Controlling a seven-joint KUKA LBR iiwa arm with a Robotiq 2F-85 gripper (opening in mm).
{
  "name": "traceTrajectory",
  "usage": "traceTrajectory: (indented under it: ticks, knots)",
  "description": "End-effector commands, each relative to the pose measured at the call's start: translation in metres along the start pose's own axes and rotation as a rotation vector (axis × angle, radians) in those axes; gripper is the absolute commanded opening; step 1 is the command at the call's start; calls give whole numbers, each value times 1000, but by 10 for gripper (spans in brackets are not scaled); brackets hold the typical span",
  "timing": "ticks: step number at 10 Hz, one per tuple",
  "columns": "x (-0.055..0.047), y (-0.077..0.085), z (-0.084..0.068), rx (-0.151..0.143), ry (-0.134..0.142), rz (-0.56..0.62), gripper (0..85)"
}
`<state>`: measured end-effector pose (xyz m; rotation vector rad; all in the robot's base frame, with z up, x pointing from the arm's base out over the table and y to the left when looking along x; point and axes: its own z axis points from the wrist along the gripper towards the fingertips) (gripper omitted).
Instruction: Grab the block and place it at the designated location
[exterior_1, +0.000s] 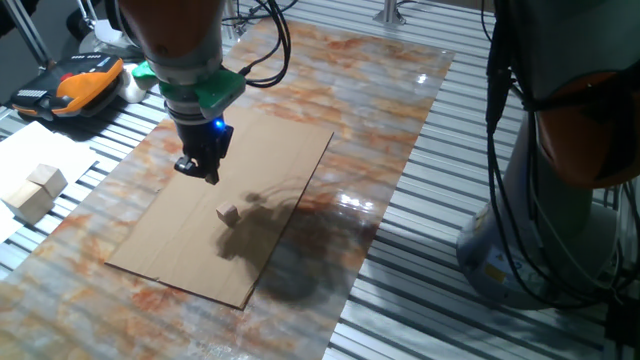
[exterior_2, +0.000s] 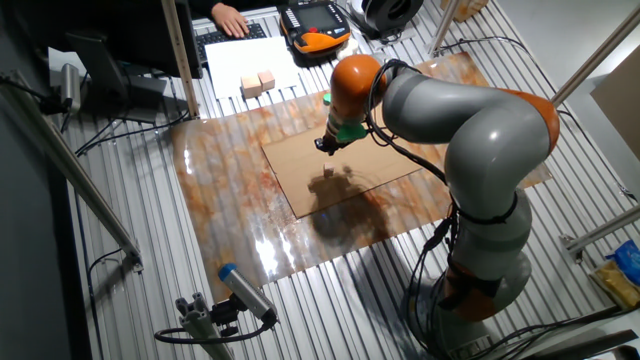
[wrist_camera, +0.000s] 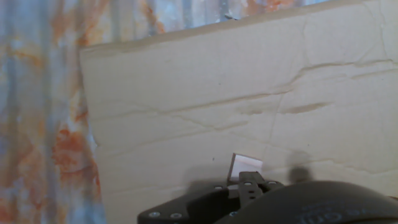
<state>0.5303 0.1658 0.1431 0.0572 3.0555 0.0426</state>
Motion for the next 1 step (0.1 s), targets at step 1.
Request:
traceTrajectory:
  ticks: [1]
  knots:
    - [0,0,0,-2,6,-5,0]
